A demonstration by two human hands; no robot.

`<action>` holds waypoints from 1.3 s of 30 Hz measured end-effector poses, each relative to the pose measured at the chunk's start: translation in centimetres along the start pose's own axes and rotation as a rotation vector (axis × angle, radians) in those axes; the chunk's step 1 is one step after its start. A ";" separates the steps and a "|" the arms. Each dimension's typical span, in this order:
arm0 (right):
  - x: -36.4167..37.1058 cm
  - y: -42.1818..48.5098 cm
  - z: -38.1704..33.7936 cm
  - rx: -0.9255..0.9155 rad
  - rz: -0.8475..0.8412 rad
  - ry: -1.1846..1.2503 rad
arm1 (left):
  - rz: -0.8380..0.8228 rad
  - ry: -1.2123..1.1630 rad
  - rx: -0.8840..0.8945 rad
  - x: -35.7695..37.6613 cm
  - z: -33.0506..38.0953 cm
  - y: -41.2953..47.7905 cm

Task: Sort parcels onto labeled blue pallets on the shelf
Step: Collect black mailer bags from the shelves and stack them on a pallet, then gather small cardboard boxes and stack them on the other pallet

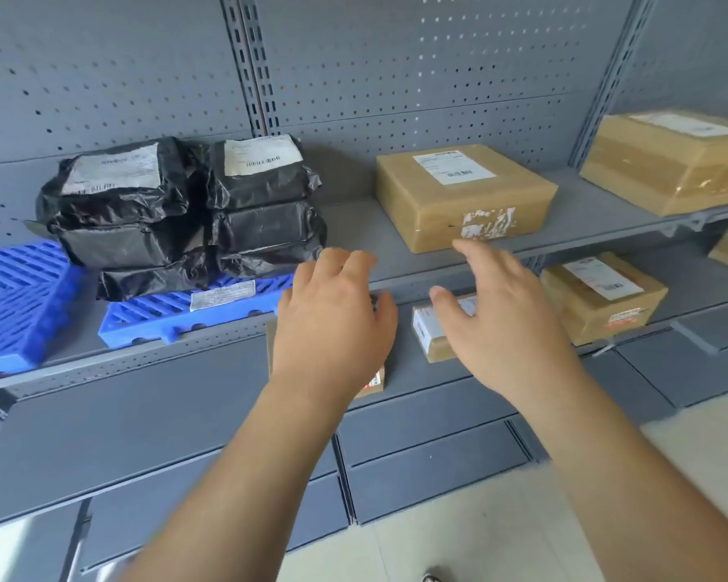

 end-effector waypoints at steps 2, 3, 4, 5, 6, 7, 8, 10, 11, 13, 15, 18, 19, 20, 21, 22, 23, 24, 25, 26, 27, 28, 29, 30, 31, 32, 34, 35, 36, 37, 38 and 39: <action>-1.2 -0.8 1.6 0.031 0.019 -0.001 | -0.016 0.002 0.037 0.6 1.8 -0.1; -1.8 -1.1 2.4 0.040 0.029 0.003 | -0.020 -0.001 0.053 0.9 2.8 -0.1; -2.5 -1.4 3.3 0.049 0.040 0.007 | -0.023 -0.002 0.069 1.2 3.9 0.0; -3.3 -1.7 4.2 0.057 0.054 0.008 | -0.023 -0.001 0.084 1.5 5.1 0.2; -4.0 -1.8 5.2 0.066 0.067 0.006 | -0.021 0.002 0.101 1.8 6.3 0.4; -4.9 -1.9 6.2 0.074 0.082 0.006 | -0.017 0.006 0.118 2.3 7.6 0.6; -5.8 -2.0 7.4 0.081 0.099 0.005 | -0.011 0.011 0.136 2.7 9.1 0.8; -7.9 -2.2 10.1 0.095 0.133 0.006 | -0.007 0.023 0.169 3.9 12.4 1.4; -9.1 -2.4 11.7 0.102 0.150 0.010 | -0.007 0.027 0.187 4.6 14.2 1.7; -11.5 -2.7 15.0 0.123 0.176 0.024 | -0.016 0.024 0.222 6.1 18.2 2.2; -14.2 -3.1 18.5 0.157 0.206 0.026 | -0.035 0.008 0.260 7.9 22.4 2.5; -18.1 -4.0 23.8 0.210 0.226 0.014 | -0.062 -0.009 0.310 10.6 28.6 2.8; -19.3 -4.3 25.4 0.220 0.232 0.011 | -0.068 -0.015 0.324 11.5 30.6 2.9; -20.5 -4.7 27.1 0.230 0.239 0.007 | -0.075 -0.021 0.338 12.3 32.6 2.9; -21.6 -5.0 28.7 0.241 0.243 0.000 | -0.084 -0.027 0.350 13.2 34.5 3.0; -22.7 -5.3 30.2 0.256 0.245 -0.008 | -0.094 -0.029 0.363 14.0 36.3 3.1; -23.8 -5.5 31.7 0.272 0.248 -0.011 | -0.104 -0.028 0.378 14.8 38.0 3.2; -24.8 -5.7 33.1 0.287 0.255 -0.007 | -0.114 -0.029 0.395 15.5 39.7 3.3; -25.8 -5.9 34.4 0.301 0.266 0.002 | -0.124 -0.032 0.411 16.2 41.3 3.4; -26.7 -6.1 35.7 0.313 0.282 0.011 | -0.133 -0.037 0.427 16.9 42.9 3.5; -27.5 -6.3 36.9 0.325 0.301 0.017 | -0.141 -0.041 0.443 17.5 44.3 3.7; -28.2 -6.5 38.1 0.336 0.321 0.022 | -0.147 -0.047 0.460 18.1 45.7 3.9; -28.9 -6.7 39.2 0.351 0.341 0.027 | -0.155 -0.054 0.477 18.7 47.1 4.2; -29.4 -6.8 40.4 0.371 0.359 0.035 | -0.165 -0.062 0.493 19.4 48.4 4.5; -29.9 -6.9 41.6 0.393 0.373 0.047 | -0.178 -0.066 0.509 20.0 49.6 4.9; -30.3 -7.0 42.8 0.415 0.379 0.059 | -0.195 -0.067 0.525 20.8 50.8 5.2; -30.8 -6.8 45.1 0.454 0.374 0.070 | -0.233 -0.064 0.555 22.4 53.0 6.0; -30.9 -6.6 46.1 0.473 0.370 0.070 | -0.249 -0.065 0.567 23.3 54.0 6.5; -31.2 -6.3 47.2 0.490 0.368 0.068 | -0.261 -0.073 0.575 24.2 54.8 7.1; -31.4 -5.9 48.2 0.504 0.366 0.062 | -0.272 -0.085 0.580 25.1 55.7 7.8; -31.6 -5.4 49.3 0.517 0.364 0.051 | -0.282 -0.099 0.586 26.0 56.5 8.5; -31.9 -4.8 50.3 0.531 0.362 0.039 | -0.291 -0.113 0.594 27.0 57.4 9.4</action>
Point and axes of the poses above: each hand's wrist, its own y-axis towards the middle knuckle, its own x-axis out of the palm, z = x × y, the point moved 3 cm from there along y, towards the middle knuckle, and after that the axes turned 8 degrees about -z, right-handed, at the moved point
